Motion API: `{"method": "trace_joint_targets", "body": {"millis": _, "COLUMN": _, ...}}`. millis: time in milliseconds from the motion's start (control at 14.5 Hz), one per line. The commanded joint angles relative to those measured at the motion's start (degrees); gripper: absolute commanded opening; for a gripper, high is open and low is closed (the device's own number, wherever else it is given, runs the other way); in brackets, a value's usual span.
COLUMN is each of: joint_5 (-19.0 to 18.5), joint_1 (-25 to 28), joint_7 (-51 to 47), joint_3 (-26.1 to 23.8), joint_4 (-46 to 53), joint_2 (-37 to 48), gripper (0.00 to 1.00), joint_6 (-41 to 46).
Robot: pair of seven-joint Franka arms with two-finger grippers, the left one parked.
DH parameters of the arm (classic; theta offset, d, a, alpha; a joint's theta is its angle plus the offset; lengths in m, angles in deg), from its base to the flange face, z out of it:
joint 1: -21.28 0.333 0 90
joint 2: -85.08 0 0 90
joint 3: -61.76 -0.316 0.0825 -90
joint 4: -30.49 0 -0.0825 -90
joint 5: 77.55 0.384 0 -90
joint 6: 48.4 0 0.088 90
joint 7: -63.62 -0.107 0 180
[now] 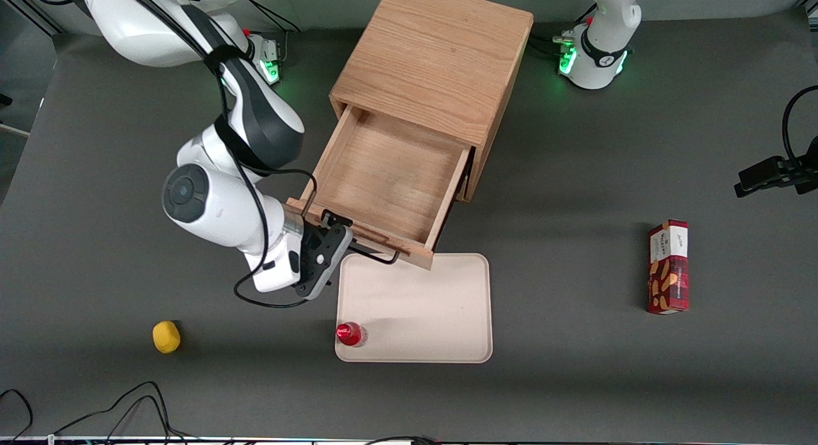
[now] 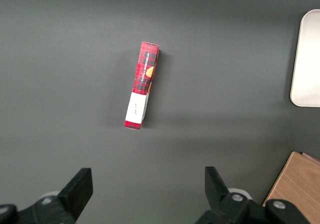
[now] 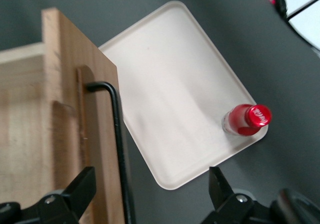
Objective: Open upper drawer
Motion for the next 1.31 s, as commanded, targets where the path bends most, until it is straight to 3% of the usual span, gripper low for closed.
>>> {"method": "trace_joint_targets", "body": {"millis": 0, "joint_5": 2.58, "joint_1": -1.29, "joint_7": 0.42, "joint_3": 0.73, "joint_4": -1.10, "joint_2": 5.58, "gripper": 1.00, "joint_6": 1.56}}
{"method": "trace_joint_targets", "body": {"millis": 138, "joint_5": 5.04, "joint_1": -4.19, "joint_7": -2.90, "joint_3": 1.25, "joint_4": -3.02, "joint_2": 9.45, "gripper": 1.00, "joint_6": 1.56}}
{"method": "trace_joint_targets", "body": {"millis": 345, "joint_5": 4.61, "joint_1": -6.83, "joint_7": -9.83, "joint_3": 3.62, "joint_4": -6.98, "joint_2": 16.65, "gripper": 1.00, "joint_6": 1.90}}
{"method": "trace_joint_targets", "body": {"millis": 621, "joint_5": 4.43, "joint_1": -12.27, "joint_7": -28.10, "joint_3": 4.51, "joint_4": -16.82, "joint_2": 26.50, "gripper": 1.00, "joint_6": 7.60}}
{"method": "trace_joint_targets", "body": {"millis": 690, "joint_5": 3.73, "joint_1": -13.59, "joint_7": -31.54, "joint_3": 4.60, "joint_4": -17.71, "joint_2": 27.91, "gripper": 1.00, "joint_6": 9.71}}
{"method": "trace_joint_targets", "body": {"millis": 1034, "joint_5": -6.98, "joint_1": -16.42, "joint_7": -46.23, "joint_3": 4.60, "joint_4": -21.67, "joint_2": 33.54, "gripper": 1.00, "joint_6": 18.59}}
{"method": "trace_joint_targets", "body": {"millis": 1241, "joint_5": -7.79, "joint_1": -19.13, "joint_7": -46.34, "joint_3": 4.42, "joint_4": -22.81, "joint_2": 35.57, "gripper": 1.00, "joint_6": 22.29}}
